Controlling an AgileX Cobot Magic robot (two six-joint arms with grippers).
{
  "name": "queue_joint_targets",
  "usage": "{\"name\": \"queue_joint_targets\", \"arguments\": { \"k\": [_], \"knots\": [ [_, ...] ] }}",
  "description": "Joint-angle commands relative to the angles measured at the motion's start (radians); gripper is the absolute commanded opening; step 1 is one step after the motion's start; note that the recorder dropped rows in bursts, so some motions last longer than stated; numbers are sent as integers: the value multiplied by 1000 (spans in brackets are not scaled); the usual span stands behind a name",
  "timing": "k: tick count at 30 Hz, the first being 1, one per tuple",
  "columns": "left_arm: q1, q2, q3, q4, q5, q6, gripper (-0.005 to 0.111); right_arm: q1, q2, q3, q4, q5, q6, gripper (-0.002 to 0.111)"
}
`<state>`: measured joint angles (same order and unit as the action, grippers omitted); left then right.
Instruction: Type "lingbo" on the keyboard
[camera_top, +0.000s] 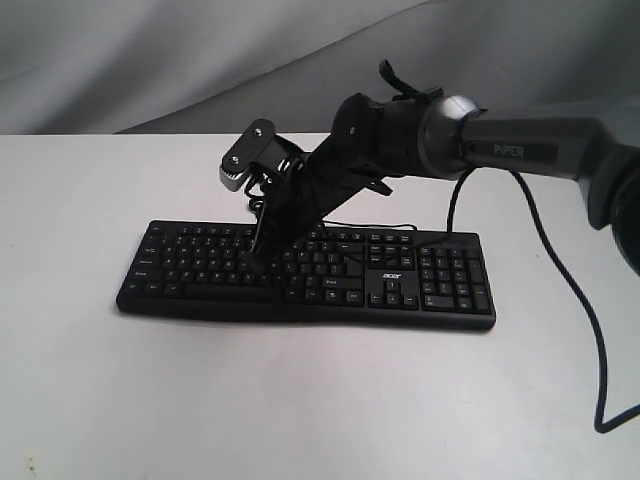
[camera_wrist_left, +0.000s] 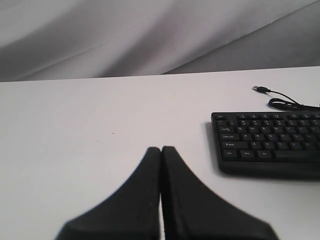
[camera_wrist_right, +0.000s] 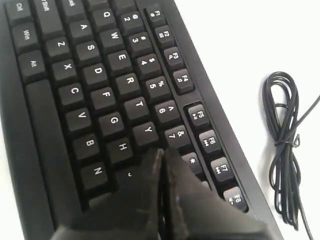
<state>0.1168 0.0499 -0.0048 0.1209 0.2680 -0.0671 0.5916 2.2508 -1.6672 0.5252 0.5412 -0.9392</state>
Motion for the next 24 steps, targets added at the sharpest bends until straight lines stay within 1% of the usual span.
{"name": "queue_joint_targets", "arguments": {
  "k": [1, 24],
  "knots": [
    [1, 2, 5, -4, -6, -2, 1, -2, 14, -4, 13, -14, 7, 0],
    [1, 10, 5, -4, -6, -2, 1, -12, 41, -4, 5, -18, 11, 0]
  ]
}}
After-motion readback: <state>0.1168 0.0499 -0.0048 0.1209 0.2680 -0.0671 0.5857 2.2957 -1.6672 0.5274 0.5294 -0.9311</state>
